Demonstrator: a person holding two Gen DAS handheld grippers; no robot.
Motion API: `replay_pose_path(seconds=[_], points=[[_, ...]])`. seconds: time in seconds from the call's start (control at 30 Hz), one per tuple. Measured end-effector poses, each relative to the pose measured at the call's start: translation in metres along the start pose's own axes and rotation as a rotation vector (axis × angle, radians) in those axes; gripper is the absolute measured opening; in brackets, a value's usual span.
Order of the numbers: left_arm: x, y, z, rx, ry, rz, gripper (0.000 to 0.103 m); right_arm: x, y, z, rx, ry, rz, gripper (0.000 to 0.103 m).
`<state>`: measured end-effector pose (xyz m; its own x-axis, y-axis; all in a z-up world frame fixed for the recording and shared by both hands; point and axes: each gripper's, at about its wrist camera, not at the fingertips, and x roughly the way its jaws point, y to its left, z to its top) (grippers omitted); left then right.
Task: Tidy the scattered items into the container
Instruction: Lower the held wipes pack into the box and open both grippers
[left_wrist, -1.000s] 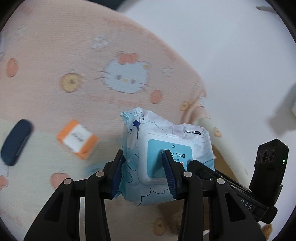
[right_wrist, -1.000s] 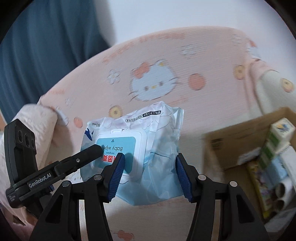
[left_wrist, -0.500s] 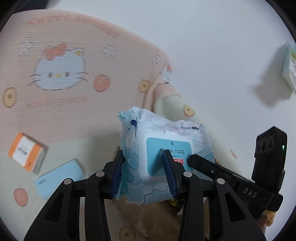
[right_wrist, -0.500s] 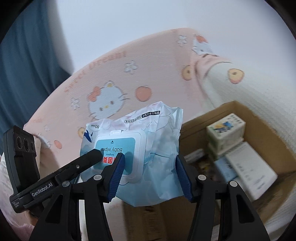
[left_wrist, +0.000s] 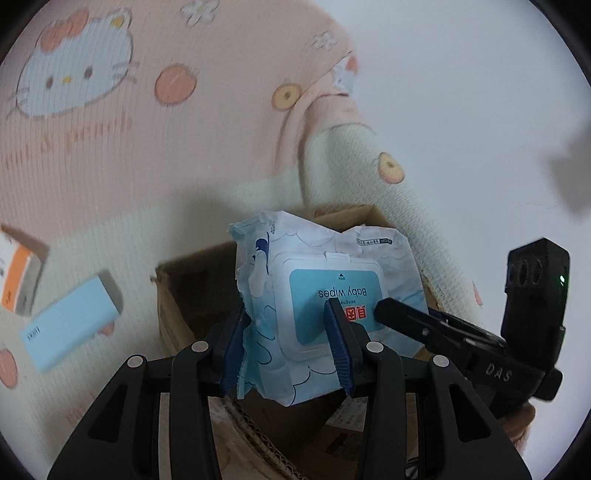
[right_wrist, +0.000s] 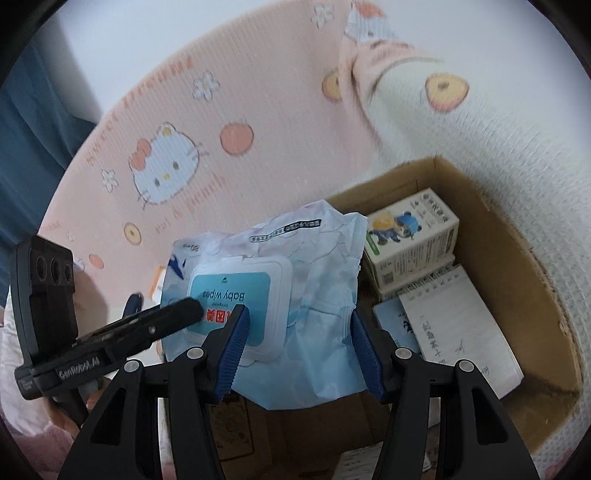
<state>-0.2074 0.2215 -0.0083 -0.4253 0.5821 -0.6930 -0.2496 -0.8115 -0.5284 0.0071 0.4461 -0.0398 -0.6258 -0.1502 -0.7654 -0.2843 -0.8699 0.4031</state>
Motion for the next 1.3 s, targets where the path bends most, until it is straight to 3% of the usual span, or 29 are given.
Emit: replay_pose_path(seconds=[0.2, 0.37, 0.53, 0.6, 0.67, 0.83, 1.0, 1.13, 1.23, 1.3], points=[[0.009, -0.003, -0.013, 0.019, 0.052, 0.034, 0.045, 0.022, -0.011, 0.013, -0.006, 0.105, 0.024, 0.054], [0.011, -0.009, -0.016, 0.061, 0.038, 0.093, 0.045, 0.037, -0.017, 0.020, 0.006, 0.173, 0.057, 0.054], [0.015, -0.017, -0.017, 0.137, 0.066, 0.166, 0.045, 0.054, -0.023, 0.024, 0.022, 0.245, 0.075, 0.056], [0.017, -0.022, -0.020, 0.175, 0.070, 0.200, 0.045, 0.062, -0.024, 0.026, 0.026, 0.267, 0.042, 0.058], [0.017, -0.025, -0.021, 0.207, 0.071, 0.227, 0.045, 0.063, -0.025, 0.027, 0.023, 0.254, 0.017, 0.059], [0.003, -0.030, -0.021, 0.260, -0.016, 0.295, 0.045, 0.046, -0.025, 0.027, 0.036, 0.215, 0.026, 0.068], [0.004, -0.030, -0.017, 0.257, 0.004, 0.260, 0.045, 0.041, -0.006, 0.014, -0.018, 0.246, -0.007, 0.068], [0.000, -0.035, -0.024, 0.279, -0.008, 0.240, 0.046, 0.034, 0.023, 0.000, -0.094, 0.253, -0.090, 0.068], [-0.009, -0.040, -0.031, 0.305, -0.018, 0.184, 0.050, 0.021, 0.040, -0.014, -0.139, 0.256, -0.179, 0.069], [-0.018, -0.043, -0.035, 0.328, -0.038, 0.154, 0.059, 0.013, 0.047, -0.020, -0.139, 0.249, -0.235, 0.070]])
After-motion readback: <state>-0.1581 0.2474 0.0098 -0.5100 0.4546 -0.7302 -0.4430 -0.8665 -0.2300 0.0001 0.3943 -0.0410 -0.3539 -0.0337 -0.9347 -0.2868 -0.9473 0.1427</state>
